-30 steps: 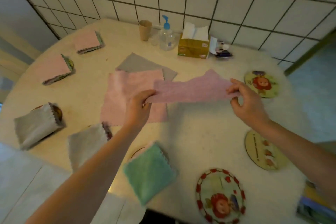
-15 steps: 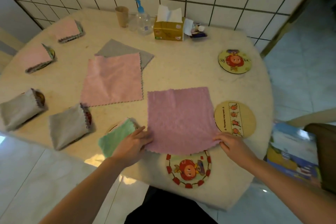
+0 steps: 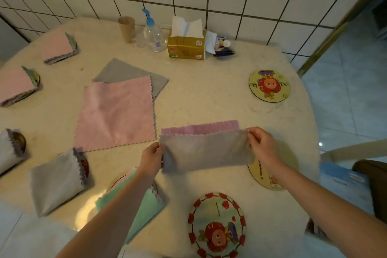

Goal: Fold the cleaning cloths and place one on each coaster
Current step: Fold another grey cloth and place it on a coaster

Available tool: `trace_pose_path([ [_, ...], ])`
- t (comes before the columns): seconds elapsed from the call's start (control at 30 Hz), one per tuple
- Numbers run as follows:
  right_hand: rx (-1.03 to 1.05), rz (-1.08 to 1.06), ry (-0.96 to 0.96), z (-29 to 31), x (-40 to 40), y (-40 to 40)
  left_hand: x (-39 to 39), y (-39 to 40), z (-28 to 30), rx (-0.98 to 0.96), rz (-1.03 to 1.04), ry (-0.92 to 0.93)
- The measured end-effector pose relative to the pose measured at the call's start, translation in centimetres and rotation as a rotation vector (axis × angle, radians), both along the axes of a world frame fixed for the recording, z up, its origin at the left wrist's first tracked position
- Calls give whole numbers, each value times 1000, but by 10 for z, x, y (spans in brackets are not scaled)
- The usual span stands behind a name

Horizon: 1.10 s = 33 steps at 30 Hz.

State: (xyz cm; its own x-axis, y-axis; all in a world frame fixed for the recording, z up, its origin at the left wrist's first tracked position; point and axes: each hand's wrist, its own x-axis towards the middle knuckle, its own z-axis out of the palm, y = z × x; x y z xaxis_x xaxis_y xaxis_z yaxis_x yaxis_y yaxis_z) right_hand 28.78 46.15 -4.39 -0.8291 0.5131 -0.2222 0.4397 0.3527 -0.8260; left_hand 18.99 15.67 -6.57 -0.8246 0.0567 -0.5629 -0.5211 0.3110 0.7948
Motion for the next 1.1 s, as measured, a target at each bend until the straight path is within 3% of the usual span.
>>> trace_pose_path([
  [0.2, 46, -18, -98, -31, -40, 15, -16, 13, -18, -218, -56, 127],
  [0.37, 94, -15, -137, -47, -53, 25, -14, 15, -22, -280, -72, 209],
  [0.77, 176, -31, -162, -48, -69, 26, -28, 27, -17, -418, -51, 139],
  [0.9, 88, -90, -134, -32, -60, 20, -19, 21, -7, -397, 12, 51],
  [1.0, 165, 83, -34, -13, -32, 11, -2, 14, -1, -405, -3, 84],
  [1.1, 400, 557, -57, -6, 9, -8, 26, 11, -1, -640, -251, 447],
])
